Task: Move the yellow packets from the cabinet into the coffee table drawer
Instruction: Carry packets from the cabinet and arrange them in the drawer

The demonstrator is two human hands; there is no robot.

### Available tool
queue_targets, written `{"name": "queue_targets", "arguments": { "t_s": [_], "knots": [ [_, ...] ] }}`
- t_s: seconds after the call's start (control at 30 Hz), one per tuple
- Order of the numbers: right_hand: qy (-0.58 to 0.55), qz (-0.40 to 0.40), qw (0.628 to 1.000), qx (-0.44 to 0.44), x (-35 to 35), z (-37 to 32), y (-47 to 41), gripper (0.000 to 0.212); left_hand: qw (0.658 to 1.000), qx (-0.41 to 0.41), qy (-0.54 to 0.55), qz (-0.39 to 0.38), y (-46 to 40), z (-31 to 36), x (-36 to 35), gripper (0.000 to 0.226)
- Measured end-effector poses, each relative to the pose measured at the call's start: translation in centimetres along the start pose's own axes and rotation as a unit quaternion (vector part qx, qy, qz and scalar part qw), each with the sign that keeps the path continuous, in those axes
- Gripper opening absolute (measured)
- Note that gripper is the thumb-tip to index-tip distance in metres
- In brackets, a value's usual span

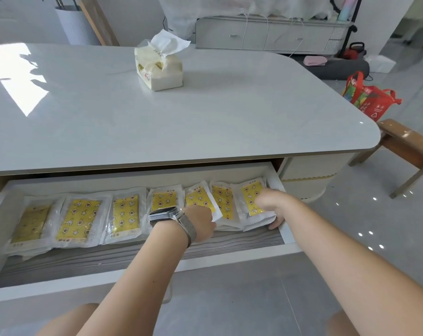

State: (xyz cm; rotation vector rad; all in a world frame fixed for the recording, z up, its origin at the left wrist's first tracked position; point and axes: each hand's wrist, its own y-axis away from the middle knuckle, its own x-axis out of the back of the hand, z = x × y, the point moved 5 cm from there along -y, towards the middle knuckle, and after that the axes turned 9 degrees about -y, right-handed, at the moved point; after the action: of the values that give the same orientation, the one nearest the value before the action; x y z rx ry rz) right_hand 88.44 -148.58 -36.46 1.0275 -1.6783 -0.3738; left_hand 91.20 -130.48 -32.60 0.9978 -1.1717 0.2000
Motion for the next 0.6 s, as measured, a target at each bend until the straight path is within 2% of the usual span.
{"name": "queue_targets", "arguments": {
  "t_s": [0.1, 0.17, 0.27, 0.4, 0.47, 0.53, 0.6],
  "knots": [
    [0.131, 0.067, 0.985, 0.090, -0.1, -1.0, 0.2, 0.028, 0.999, -0.012, 0.008, 0.036, -0.8, 0.4, 0.2, 0.040],
    [0.216, 0.081, 0.967, 0.113, -0.6, -1.5, 0.2, 0.028, 0.997, -0.009, 0.014, 0.076, -1.4, 0.5, 0.5, 0.041],
    [0.244, 0.137, 0.952, 0.124, -0.3, -1.7, 0.2, 0.028, 0.995, -0.013, 0.006, 0.097, -2.5, 0.5, 0.5, 0.045],
    [0.267, 0.188, 0.932, 0.159, 0.2, -2.5, 0.7, 0.053, 0.997, -0.047, -0.027, 0.056, -3.6, 1.4, -0.3, 0.054],
    [0.300, 0.209, 0.904, 0.220, -0.1, -3.1, 1.0, 0.064, 0.997, -0.056, -0.033, 0.041, -3.9, 1.6, -0.8, 0.060],
    [0.340, 0.190, 0.868, 0.308, -1.1, -3.8, 1.5, 0.061, 0.997, -0.065, -0.027, 0.035, -4.1, 1.6, -1.1, 0.064],
    [0.339, 0.108, 0.863, 0.358, -2.7, -3.7, 1.6, 0.057, 0.997, -0.066, -0.022, 0.021, -4.3, 1.3, -1.4, 0.066]
  ]
}}
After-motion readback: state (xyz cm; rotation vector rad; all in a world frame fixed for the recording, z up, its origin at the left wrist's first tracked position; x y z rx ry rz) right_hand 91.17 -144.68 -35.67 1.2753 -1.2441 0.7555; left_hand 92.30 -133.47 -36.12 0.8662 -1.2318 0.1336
